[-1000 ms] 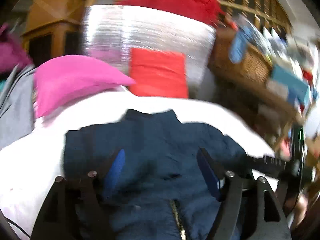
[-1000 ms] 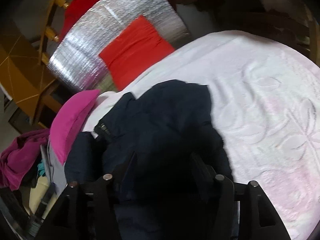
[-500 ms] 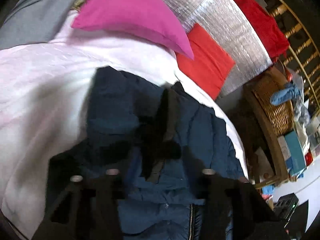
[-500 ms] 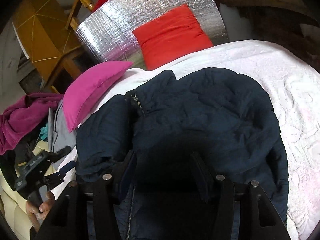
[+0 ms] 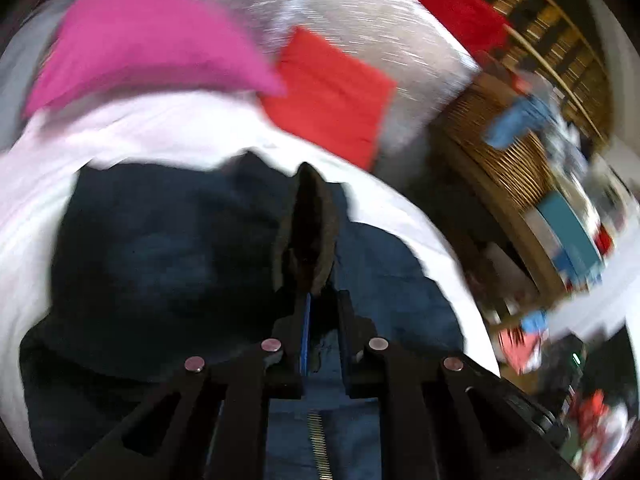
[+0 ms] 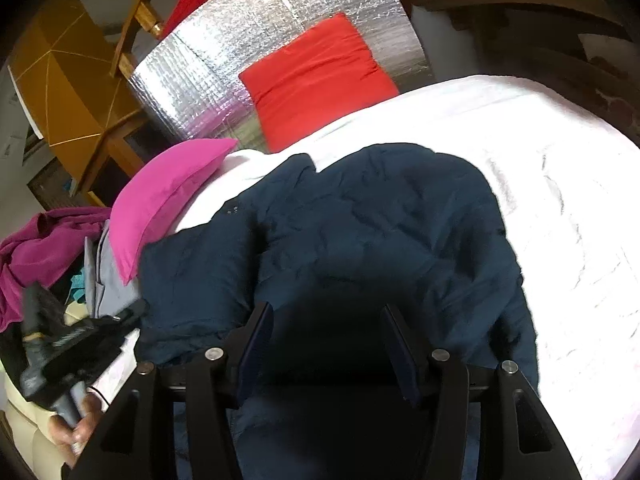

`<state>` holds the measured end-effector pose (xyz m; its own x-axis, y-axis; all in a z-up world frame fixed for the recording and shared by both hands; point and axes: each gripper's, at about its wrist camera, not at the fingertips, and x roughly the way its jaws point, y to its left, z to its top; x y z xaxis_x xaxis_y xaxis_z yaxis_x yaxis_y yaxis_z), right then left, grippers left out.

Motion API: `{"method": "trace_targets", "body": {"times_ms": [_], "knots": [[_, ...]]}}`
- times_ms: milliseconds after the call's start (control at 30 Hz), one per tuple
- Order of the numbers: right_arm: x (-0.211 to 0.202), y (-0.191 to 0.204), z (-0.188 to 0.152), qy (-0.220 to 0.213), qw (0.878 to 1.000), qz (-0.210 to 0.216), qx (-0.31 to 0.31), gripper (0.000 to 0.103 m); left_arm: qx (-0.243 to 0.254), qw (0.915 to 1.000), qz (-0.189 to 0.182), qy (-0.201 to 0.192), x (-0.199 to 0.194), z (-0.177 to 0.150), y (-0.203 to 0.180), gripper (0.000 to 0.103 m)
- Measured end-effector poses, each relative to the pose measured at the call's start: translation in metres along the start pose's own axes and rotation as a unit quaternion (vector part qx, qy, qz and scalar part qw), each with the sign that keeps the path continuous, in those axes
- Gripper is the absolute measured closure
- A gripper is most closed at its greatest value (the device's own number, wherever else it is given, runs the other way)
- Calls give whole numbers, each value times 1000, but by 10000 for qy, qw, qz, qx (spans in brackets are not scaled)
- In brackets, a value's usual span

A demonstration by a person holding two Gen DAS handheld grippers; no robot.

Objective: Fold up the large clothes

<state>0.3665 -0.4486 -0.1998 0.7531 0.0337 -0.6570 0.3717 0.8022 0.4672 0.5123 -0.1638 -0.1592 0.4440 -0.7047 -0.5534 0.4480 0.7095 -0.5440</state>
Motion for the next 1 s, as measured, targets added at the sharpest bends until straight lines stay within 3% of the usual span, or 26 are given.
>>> {"method": "trace_targets", "body": {"times_ms": [100, 167, 233, 300, 333, 400, 500, 600, 633, 733, 800, 933, 1000], "knots": [[2, -10, 4, 37, 9999, -58, 145, 44, 698, 9960, -549, 23, -3, -6, -46, 91], [4, -16, 6, 77, 9996, -110, 257, 44, 1272, 9893, -717, 29, -7, -12, -76, 89], [5, -23, 7, 96, 9992, -153, 366, 44, 1795, 9796, -901, -65, -17, -17, -98, 76], [5, -29, 9, 107, 9986, -79, 509, 43, 1989, 9763, -824, -238, -27, -16, -103, 32], [4, -30, 9, 100, 9984, -53, 553, 41, 1967, 9771, -718, -373, -35, -15, -96, 29], [2, -32, 10, 76, 9981, -25, 611, 36, 1806, 9812, -433, -526, -43, -10, -83, 30], [0, -31, 11, 78, 9980, 34, 621, 31, 1049, 9918, 431, -587, -46, 12, -35, 29], [-1, -39, 11, 86, 9953, 308, 909, 31, -2, 9885, 1461, -385, -41, 23, 28, 30], [-1, -43, 12, 97, 9935, 441, 1049, 29, -319, 9859, 1618, -269, -39, 24, 45, 30], [-4, -58, 13, 29, 9860, 687, 1519, 28, -1282, 9720, 1969, 3, -39, 22, 102, 30], [-8, -74, 16, -124, 9786, 806, 1891, 28, -1563, 9607, 2289, 146, -39, 19, 124, 31], [7, -102, 18, -48, 9562, 1326, 2608, 28, -1532, 9613, 2256, 385, -26, 14, 133, 31], [16, -102, 18, 81, 9557, 1326, 2627, 28, -1332, 9637, 2256, 515, -15, 14, 128, 32]]}}
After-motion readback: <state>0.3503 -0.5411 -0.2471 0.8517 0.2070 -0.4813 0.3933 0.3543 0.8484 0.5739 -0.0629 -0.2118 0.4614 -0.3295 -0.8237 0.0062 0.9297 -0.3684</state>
